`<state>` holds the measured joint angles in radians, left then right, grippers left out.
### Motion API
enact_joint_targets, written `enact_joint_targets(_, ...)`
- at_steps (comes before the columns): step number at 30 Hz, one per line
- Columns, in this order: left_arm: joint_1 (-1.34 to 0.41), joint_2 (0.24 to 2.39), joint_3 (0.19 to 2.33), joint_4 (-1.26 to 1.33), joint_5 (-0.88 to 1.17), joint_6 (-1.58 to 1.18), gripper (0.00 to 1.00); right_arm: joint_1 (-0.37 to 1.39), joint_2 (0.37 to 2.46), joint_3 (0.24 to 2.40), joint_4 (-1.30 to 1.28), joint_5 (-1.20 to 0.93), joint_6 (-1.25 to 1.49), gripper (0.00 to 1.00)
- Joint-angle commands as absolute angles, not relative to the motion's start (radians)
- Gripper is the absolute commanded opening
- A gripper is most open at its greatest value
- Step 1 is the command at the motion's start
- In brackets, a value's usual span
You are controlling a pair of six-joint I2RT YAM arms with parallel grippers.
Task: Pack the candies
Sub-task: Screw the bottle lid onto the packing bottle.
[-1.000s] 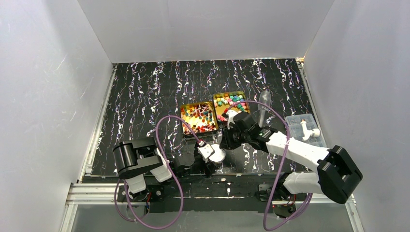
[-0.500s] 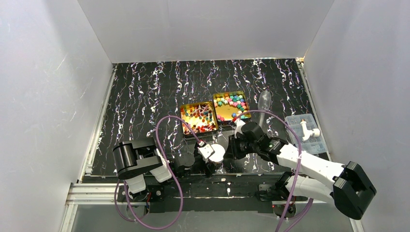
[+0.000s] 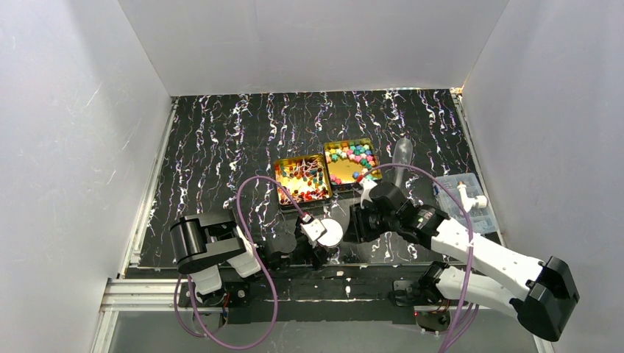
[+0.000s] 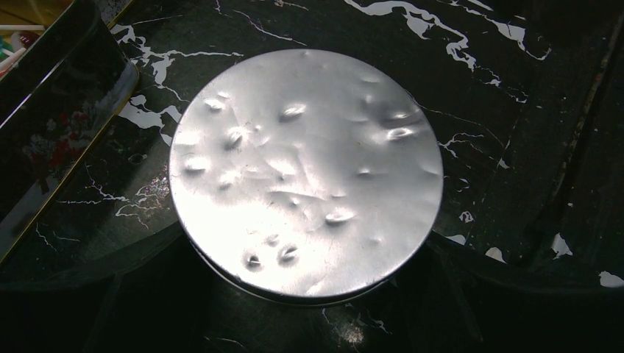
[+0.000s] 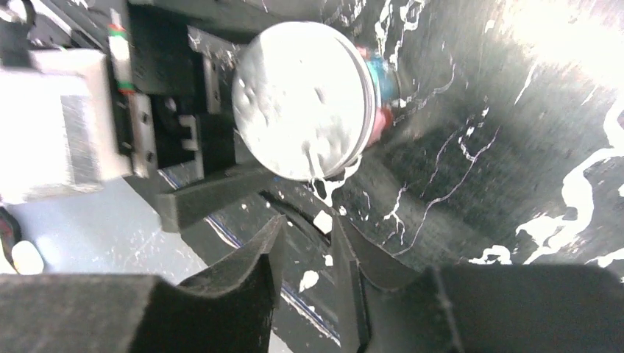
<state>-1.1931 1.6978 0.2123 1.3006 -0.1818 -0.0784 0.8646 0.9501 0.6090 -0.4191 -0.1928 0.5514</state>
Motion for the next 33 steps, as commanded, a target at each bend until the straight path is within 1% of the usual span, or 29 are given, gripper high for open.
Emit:
enact_joint_targets(1,-1.187,1.683,0.203,1.215,-0.2,-0.048,0.5,0.868,0.986,0.744,-0.473,-0.098,0.484,0.4)
enact_joint_targets(5,-1.188,1.683,0.202,1.21,-0.196,-0.044,0.5,0.862,1.073,0.818,-0.469,-0.078,0.418,0.41)
enact_joint_targets(8,-1.188,1.681,0.202,1.207,-0.195,-0.044,0.5,0.852,1.14,0.86,-0.446,-0.089,0.394,0.39)
enact_joint_targets(19,-1.187,1.677,0.203,1.196,-0.186,-0.048,0.49,0.819,1.317,0.908,-0.339,-0.155,0.331,0.38)
enact_joint_targets(27,-1.187,1.673,0.202,1.189,-0.182,-0.049,0.49,0.797,1.386,0.892,-0.272,-0.209,0.304,0.37)
enact_joint_targets(33,-1.187,1.668,0.201,1.187,-0.183,-0.051,0.49,0.795,1.396,0.861,-0.238,-0.252,0.302,0.36)
